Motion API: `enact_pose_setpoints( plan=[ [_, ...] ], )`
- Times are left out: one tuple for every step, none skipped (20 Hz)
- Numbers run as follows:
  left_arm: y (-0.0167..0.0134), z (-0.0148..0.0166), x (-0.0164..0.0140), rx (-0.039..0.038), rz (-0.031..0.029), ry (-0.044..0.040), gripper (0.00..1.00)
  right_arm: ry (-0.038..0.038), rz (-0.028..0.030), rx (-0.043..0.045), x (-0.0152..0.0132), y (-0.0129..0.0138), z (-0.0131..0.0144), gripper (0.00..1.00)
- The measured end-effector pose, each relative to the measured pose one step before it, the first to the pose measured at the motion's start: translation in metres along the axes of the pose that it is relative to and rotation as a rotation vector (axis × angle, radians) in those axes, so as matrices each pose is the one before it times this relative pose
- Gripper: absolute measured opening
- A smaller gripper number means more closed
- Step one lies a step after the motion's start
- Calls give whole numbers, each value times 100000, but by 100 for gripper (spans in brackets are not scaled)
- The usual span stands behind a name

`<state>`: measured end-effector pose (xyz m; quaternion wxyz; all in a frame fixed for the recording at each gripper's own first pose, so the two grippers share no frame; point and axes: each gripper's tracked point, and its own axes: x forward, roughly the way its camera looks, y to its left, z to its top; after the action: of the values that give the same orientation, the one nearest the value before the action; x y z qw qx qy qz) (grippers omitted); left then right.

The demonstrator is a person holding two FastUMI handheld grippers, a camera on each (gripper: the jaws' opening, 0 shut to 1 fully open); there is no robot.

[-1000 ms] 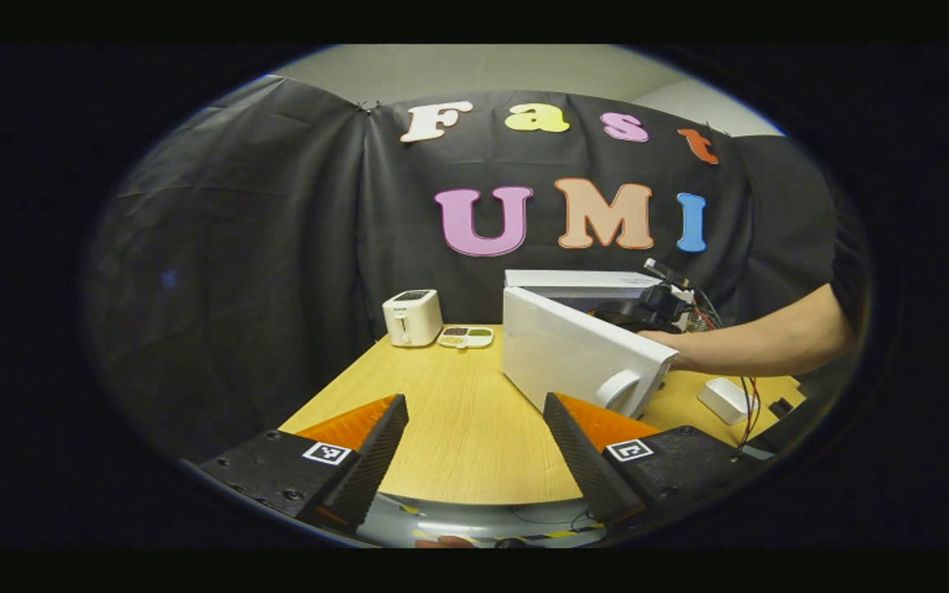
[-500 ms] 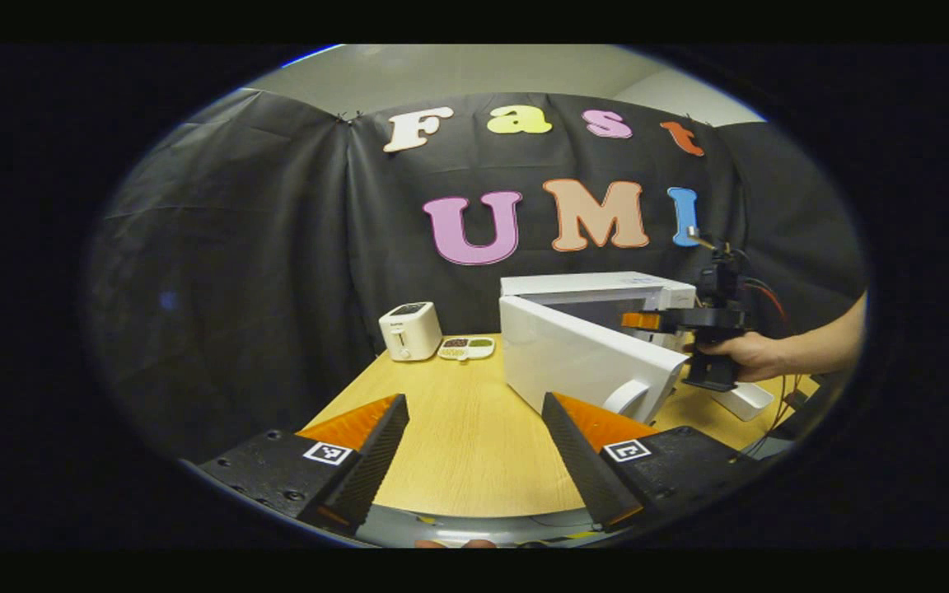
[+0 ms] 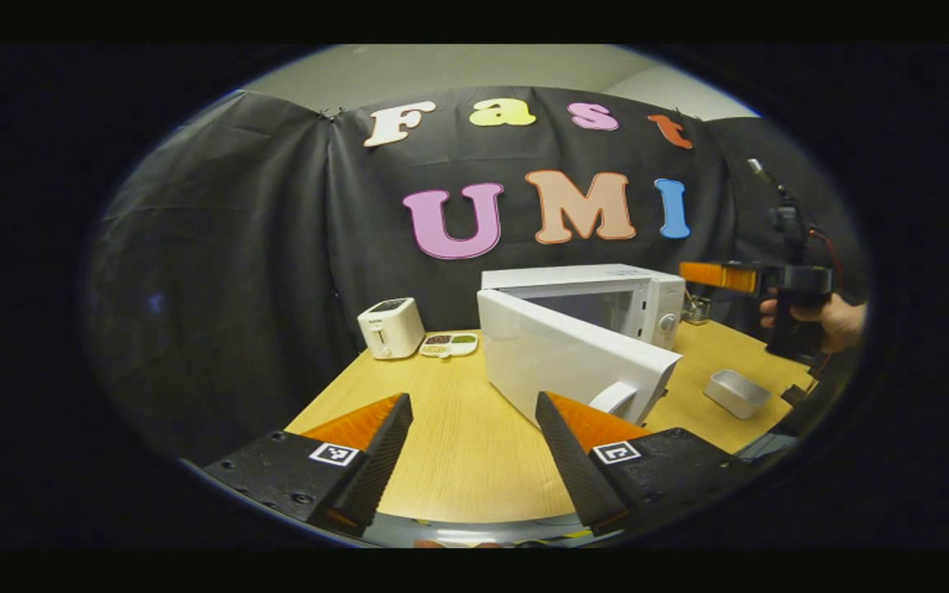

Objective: Open the microwave oven with the left hand, put the food in, and close the microwave oven.

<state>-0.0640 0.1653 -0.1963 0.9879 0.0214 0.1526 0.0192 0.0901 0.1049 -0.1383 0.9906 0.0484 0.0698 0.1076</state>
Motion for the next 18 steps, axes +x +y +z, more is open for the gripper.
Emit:
enact_pose_setpoints(
  plan=[
    [-470, 141, 137, -847, 131, -769, 81, -2033, -1045, -1490, -666, -916, 1195, 91],
    [-144, -149, 264, -645, 111, 368, 77, -1995, -1181, -1400, -635, -927, 1249, 91],
    [-399, -472, 199, -77, -367, 1133, 65, -2046, -1152, -1077, -502, -787, 1095, 91],
    [-375, -342, 244, 742, -813, 1640, 60, -1147, -1012, -801, -494, -849, 1059, 91],
    [158, -329, 114, 2181, 1850, 1289, 52, -980, -1048, -511, -463, -682, 676, 91],
    [352, -528, 305, 1997, 2715, 1716, 35, -347, -542, -695, -446, -576, 708, 91],
    [8, 87, 241, 600, 637, -213, 18, -896, -70, -527, -445, -350, 610, 91],
    [-1106, 12, 123, -917, -3857, -314, 1, -875, -405, -699, -395, -357, 563, 91],
    [-1102, 83, 211, -826, -3103, -311, 0, -1018, -921, -771, -461, -708, 617, 91],
    [-747, 122, 420, -123, -1805, -444, 0, -514, -858, 88, -354, -518, 458, 91],
    [-355, 31, 352, 445, -939, 27, 0, -445, -316, 478, -360, -214, 293, 91],
    [-342, -211, 471, 921, -686, 614, 0, -381, -518, 369, -311, -346, 422, 91],
    [-421, -346, 393, 887, -664, 1160, 0, -664, 42, -7, -238, -263, 272, 91],
    [-301, -307, 353, 1017, -213, 1163, 0, -284, 375, -73, -185, -117, 91, 91],
    [-171, -204, 318, 1514, -105, 1000, 0, 547, -84, -389, -154, -282, -202, 91],
    [-111, -329, 215, 1631, 212, 1223, 0, 1043, -23, -301, -179, -329, -261, 99],
    [-337, -193, 169, 991, -403, 721, 0, 577, -167, -240, -239, -320, -83, 99],
    [-594, -30, 159, 698, -1057, -30, 0, -387, -329, -193, -193, -336, 233, 99]
  ],
)
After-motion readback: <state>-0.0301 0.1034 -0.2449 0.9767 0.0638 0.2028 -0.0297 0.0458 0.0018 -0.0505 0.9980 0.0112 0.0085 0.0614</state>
